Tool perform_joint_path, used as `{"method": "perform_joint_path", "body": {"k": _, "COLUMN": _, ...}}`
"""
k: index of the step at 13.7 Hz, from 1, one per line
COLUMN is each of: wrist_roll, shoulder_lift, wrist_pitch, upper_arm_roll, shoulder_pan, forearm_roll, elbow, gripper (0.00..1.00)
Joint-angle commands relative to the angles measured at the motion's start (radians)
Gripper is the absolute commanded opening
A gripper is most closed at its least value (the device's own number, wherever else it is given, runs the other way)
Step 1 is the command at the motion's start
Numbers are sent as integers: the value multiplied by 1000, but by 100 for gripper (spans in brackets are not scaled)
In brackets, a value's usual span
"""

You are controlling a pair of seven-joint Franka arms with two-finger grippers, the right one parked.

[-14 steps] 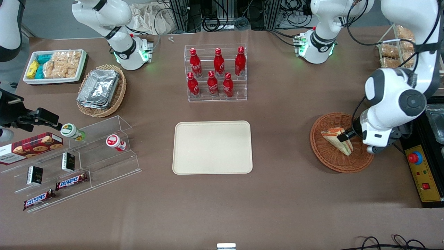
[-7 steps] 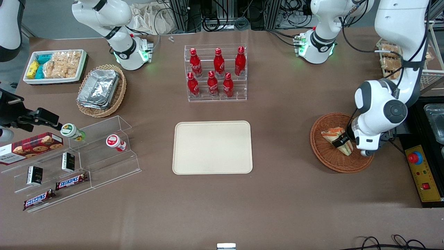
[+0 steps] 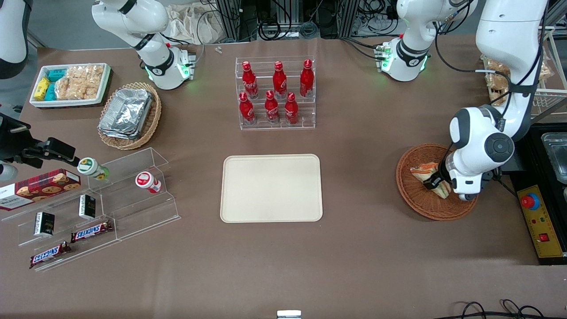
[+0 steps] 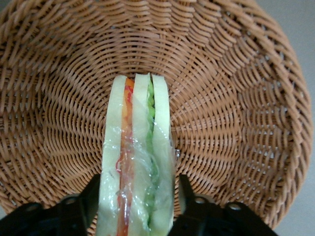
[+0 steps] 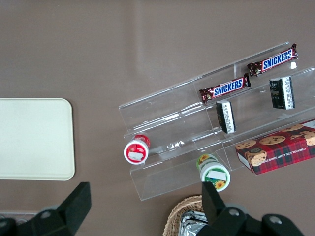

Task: Place sandwich from basket to tray
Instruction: 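Close the left gripper on the sandwich and lift it from the basket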

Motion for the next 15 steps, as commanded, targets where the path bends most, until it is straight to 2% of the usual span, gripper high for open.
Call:
{"method": "perform_joint_path", "body": {"k": 1, "wrist_roll": -38, "shoulder_lift": -63, "wrist_pitch": -98, "upper_arm_roll": -3, "shoulder_pan": -1, "forearm_roll": 2, "elbow": 22, "gripper": 18}}
{"method": "perform_joint_path", "body": {"k": 6, "wrist_roll": -60, "shoulder_lift": -120, "wrist_pitch": -310, "upper_arm_roll": -7, "shoulder_pan": -3, "forearm_roll": 2, "elbow": 126, "gripper": 16}}
{"method": "perform_joint_path", "body": {"k": 11, "wrist_roll": -60, "shoulder_lift": -124, "wrist_pitch": -631, "upper_arm_roll": -29, "shoulder_pan": -12, "forearm_roll": -14, "elbow": 394, "gripper": 18}}
{"method": "perform_joint_path", "body": {"k": 15, "wrist_roll": -40, "shoulder_lift": -123, "wrist_pitch": -714, "upper_arm_roll": -85, "shoulder_pan": -12, "forearm_roll": -29, "elbow": 519, "gripper": 21}}
